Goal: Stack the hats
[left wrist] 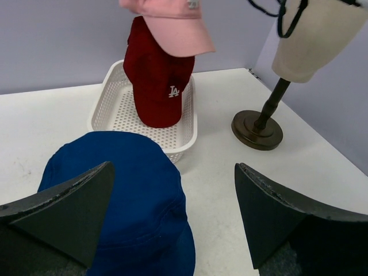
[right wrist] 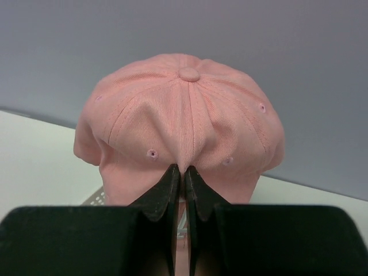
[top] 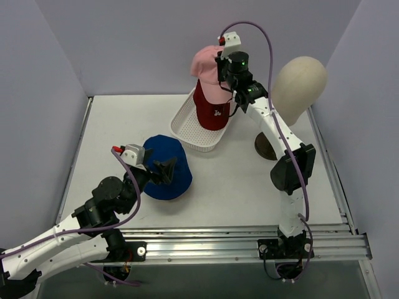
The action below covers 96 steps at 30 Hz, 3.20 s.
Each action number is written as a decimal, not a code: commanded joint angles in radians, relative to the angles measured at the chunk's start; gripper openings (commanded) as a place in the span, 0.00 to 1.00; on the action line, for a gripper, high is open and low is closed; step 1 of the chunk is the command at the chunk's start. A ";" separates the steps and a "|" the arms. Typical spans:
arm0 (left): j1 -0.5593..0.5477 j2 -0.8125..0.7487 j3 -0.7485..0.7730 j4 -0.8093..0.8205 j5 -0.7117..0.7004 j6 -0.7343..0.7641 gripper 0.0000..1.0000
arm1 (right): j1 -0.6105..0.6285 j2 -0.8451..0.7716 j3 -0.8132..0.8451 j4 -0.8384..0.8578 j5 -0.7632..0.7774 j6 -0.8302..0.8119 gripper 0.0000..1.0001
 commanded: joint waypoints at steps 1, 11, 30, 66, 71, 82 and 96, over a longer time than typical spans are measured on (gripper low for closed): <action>-0.002 -0.002 -0.004 0.059 -0.057 0.028 0.94 | 0.009 -0.092 -0.008 0.030 0.034 -0.009 0.00; -0.002 -0.036 -0.040 0.090 -0.134 0.054 0.94 | 0.100 -0.249 0.071 -0.119 0.250 -0.008 0.00; 0.000 -0.050 -0.058 0.102 -0.154 0.054 0.94 | 0.179 -0.649 0.090 -0.329 0.704 -0.035 0.00; -0.002 -0.080 -0.070 0.099 -0.166 0.049 0.94 | -0.044 -0.421 0.088 -0.516 0.819 0.248 0.00; -0.002 -0.077 -0.067 0.096 -0.166 0.049 0.94 | -0.048 -0.399 0.082 -0.522 0.810 0.248 0.00; -0.002 -0.087 -0.070 0.096 -0.169 0.051 0.94 | -0.050 -0.381 0.062 -0.498 0.778 0.224 0.08; -0.002 -0.080 -0.060 0.090 -0.134 0.049 0.94 | -0.088 -0.464 0.068 -0.478 0.760 0.242 0.31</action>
